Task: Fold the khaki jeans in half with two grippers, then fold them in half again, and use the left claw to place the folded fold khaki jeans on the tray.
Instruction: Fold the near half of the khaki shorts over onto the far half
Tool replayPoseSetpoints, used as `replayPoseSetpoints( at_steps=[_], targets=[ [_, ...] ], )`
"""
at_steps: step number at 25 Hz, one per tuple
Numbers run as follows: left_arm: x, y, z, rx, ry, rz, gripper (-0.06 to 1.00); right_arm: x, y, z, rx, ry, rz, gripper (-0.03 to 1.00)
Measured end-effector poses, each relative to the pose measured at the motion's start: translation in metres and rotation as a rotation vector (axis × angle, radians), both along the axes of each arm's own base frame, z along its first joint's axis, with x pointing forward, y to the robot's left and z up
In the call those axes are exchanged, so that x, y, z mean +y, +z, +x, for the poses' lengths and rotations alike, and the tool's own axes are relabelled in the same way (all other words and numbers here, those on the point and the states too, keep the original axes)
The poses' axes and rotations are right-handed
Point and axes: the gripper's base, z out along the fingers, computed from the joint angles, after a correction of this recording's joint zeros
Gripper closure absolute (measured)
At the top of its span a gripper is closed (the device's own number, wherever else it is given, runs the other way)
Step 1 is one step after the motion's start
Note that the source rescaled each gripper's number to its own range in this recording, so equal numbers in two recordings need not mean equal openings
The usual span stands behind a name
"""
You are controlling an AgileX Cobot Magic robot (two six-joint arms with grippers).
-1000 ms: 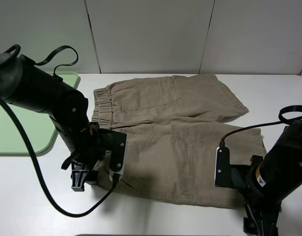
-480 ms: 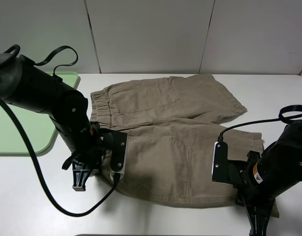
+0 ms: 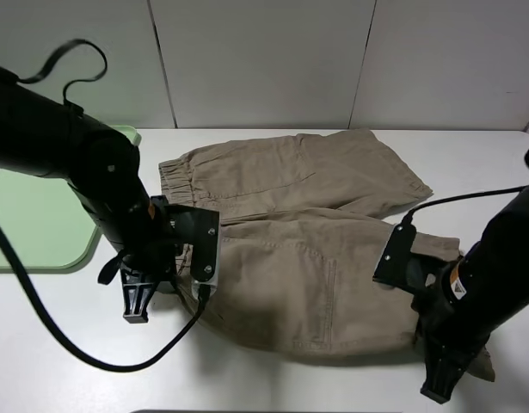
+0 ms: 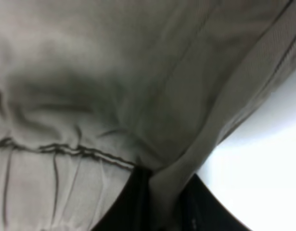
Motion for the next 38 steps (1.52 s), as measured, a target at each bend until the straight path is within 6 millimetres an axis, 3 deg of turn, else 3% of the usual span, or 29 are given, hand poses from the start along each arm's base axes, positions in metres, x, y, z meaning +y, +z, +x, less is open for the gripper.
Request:
replayPoseSetpoints(
  at_steps=[8, 15, 22, 30, 34, 38],
  targets=[
    [0.008, 0.042, -0.011, -0.034, 0.015, -0.031, 0.9, 0.006, 0.065, 0.01, -0.03, -0.235, 0.044, 0.97],
    [0.02, 0.074, -0.028, -0.022, 0.036, -0.036, 0.9, 0.003, 0.117, 0.0, -0.057, -0.368, 0.134, 0.97],
    [0.027, 0.098, -0.047, 0.029, 0.081, -0.094, 0.9, -0.001, 0.135, -0.017, -0.002, -0.45, 0.179, 0.97],
    [0.029, 0.101, -0.051, 0.044, 0.102, -0.092, 0.9, -0.007, 0.142, -0.025, -0.001, -0.455, 0.19, 0.97],
    [0.031, 0.102, -0.041, -0.063, 0.162, -0.085, 0.9, -0.008, 0.15, -0.015, -0.076, -0.431, 0.154, 0.97],
    [0.032, 0.101, -0.027, -0.186, 0.254, -0.078, 0.9, 0.002, 0.161, 0.014, -0.149, -0.404, 0.097, 0.97]
  ],
)
